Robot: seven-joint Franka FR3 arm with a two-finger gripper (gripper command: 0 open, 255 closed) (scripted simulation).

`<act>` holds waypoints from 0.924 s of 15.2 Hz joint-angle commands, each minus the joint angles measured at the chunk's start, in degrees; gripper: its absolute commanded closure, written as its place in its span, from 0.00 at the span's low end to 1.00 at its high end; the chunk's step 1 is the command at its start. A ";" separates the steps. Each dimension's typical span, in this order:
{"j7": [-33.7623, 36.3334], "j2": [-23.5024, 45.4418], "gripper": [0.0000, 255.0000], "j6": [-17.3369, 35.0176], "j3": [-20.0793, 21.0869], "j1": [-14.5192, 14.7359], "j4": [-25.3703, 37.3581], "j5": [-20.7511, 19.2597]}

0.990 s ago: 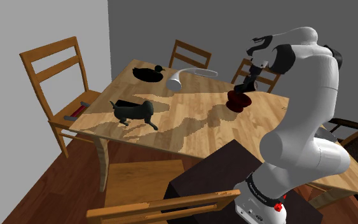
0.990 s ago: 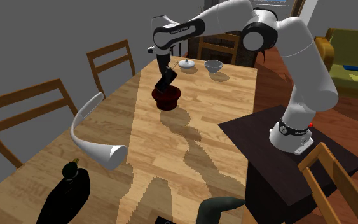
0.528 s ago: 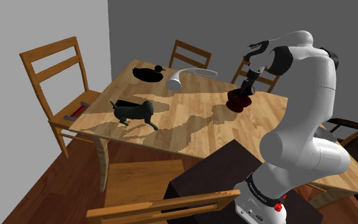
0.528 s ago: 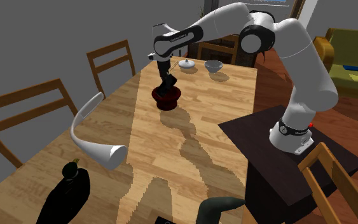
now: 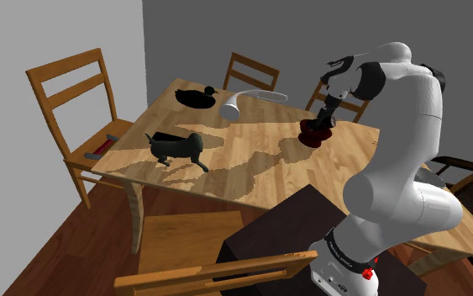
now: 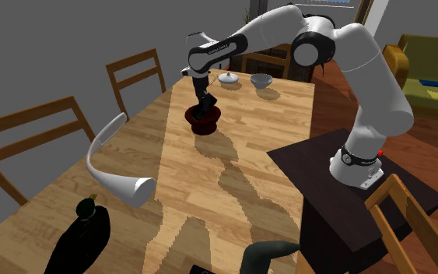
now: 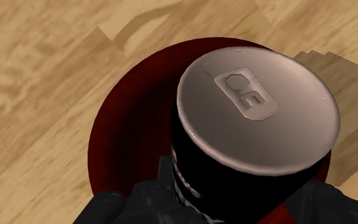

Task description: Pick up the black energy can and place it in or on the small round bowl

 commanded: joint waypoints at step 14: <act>0.52 -1.54 0.00 -6.28 -0.35 -0.36 4.88 -0.58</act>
